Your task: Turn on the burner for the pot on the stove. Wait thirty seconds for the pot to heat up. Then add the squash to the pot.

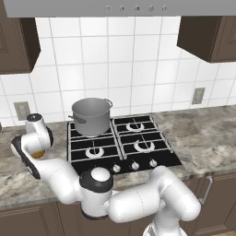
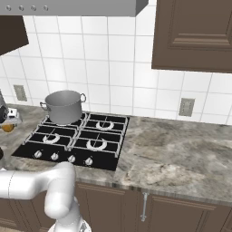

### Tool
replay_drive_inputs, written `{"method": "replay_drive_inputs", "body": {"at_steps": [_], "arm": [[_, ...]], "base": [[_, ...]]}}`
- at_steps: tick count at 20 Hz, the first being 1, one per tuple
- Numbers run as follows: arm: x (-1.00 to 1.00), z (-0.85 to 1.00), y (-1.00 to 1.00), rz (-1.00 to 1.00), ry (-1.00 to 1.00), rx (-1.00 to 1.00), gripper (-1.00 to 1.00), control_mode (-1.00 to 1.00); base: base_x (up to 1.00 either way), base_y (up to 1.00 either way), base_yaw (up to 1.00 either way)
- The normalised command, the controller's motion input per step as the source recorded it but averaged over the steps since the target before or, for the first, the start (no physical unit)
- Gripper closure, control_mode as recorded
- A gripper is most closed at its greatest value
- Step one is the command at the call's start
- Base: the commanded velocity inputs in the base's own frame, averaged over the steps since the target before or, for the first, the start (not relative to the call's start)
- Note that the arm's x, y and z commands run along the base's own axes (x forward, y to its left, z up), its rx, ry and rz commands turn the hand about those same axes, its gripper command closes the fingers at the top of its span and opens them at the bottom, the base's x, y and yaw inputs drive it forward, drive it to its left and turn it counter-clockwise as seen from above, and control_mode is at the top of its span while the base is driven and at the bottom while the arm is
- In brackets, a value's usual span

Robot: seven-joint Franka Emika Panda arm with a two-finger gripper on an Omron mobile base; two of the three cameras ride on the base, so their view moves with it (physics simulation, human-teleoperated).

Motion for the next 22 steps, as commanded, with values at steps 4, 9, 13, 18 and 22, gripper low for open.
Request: {"method": "replay_drive_inputs", "body": {"at_steps": [4, 9, 13, 18, 22], "arm": [[0.00, 0.00, 0.00, 0.00, 0.00, 0.00, 1.00, -1.00], [-0.07, 0.09, 0.00, 0.00, -0.08, 0.00, 1.00, -1.00], [-0.33, 0.60, -0.01, 0.00, -0.34, 0.01, 1.00, -1.00], [-0.31, 0.90, -0.14, 0.00, -0.38, 0.00, 1.00, -1.00], [-0.28, 1.00, -0.43, 0.00, -0.33, 0.00, 1.00, -1.00]], "base": [[0.00, 0.00, 0.00], [0.00, 0.00, 0.00], [0.00, 0.00, 0.00], [0.00, 0.00, 0.00], [0.00, 0.00, 0.00]]}}
